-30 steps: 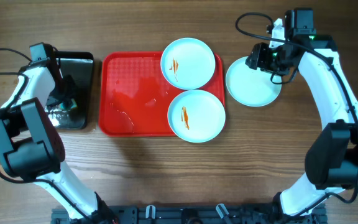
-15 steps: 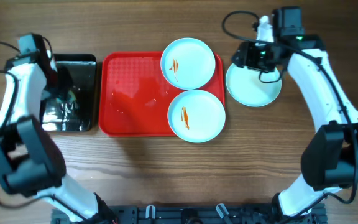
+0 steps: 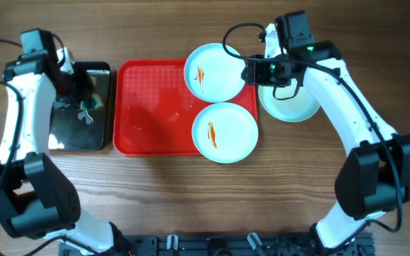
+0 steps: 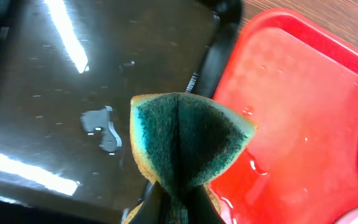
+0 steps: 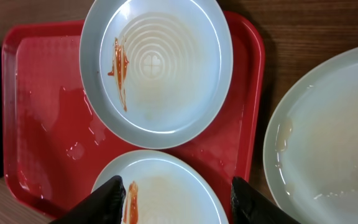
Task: Clean dirty plates on tray and stack at the side
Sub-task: 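Move the right gripper to the lower plate and drag it left on the tray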
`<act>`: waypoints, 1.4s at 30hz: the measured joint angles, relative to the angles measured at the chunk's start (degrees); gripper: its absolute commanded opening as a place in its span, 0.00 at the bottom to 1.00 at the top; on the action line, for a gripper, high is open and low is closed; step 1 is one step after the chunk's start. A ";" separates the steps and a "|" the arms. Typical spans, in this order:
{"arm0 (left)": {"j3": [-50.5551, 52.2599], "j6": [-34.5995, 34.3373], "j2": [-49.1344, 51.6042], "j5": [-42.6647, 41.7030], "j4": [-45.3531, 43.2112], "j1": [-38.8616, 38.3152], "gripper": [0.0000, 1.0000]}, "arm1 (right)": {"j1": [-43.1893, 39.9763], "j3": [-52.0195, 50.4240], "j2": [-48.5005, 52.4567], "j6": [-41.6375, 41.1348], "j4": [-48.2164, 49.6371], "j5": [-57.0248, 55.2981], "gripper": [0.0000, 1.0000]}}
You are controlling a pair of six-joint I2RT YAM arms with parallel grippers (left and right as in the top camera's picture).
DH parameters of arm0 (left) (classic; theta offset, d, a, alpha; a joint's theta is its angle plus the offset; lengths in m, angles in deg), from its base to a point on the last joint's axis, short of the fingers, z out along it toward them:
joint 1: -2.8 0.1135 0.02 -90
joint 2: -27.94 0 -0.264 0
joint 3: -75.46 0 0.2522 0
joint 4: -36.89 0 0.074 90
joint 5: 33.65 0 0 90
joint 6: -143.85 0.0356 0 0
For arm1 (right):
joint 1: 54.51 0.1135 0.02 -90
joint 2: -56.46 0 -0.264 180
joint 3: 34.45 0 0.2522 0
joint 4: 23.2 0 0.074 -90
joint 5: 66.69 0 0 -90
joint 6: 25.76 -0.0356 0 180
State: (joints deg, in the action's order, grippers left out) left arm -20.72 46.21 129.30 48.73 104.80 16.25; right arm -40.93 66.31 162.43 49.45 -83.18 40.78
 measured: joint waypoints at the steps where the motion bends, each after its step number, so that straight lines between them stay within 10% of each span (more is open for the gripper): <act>1: 0.00 -0.13 0.00 -0.28 0.02 -0.92 0.04 | 0.11 0.02 0.61 0.00 -0.24 -0.02 0.56; 12: 0.00 -1.68 0.00 -1.09 0.15 -2.97 0.04 | 0.26 -1.64 2.73 1.55 -18.03 -0.81 0.49; 31: 0.00 -1.68 0.00 -1.11 0.15 -2.97 0.04 | 5.38 -15.04 2.80 -1.20 -10.86 -1.03 0.04; 42: 0.00 -1.68 0.00 -1.11 0.15 -2.97 0.04 | 12.11 -15.04 2.80 -3.63 -7.06 -0.81 0.04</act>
State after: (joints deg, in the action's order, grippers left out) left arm -20.72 44.52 129.30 47.62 104.95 13.28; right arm -28.82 51.27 165.23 45.82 -90.24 39.97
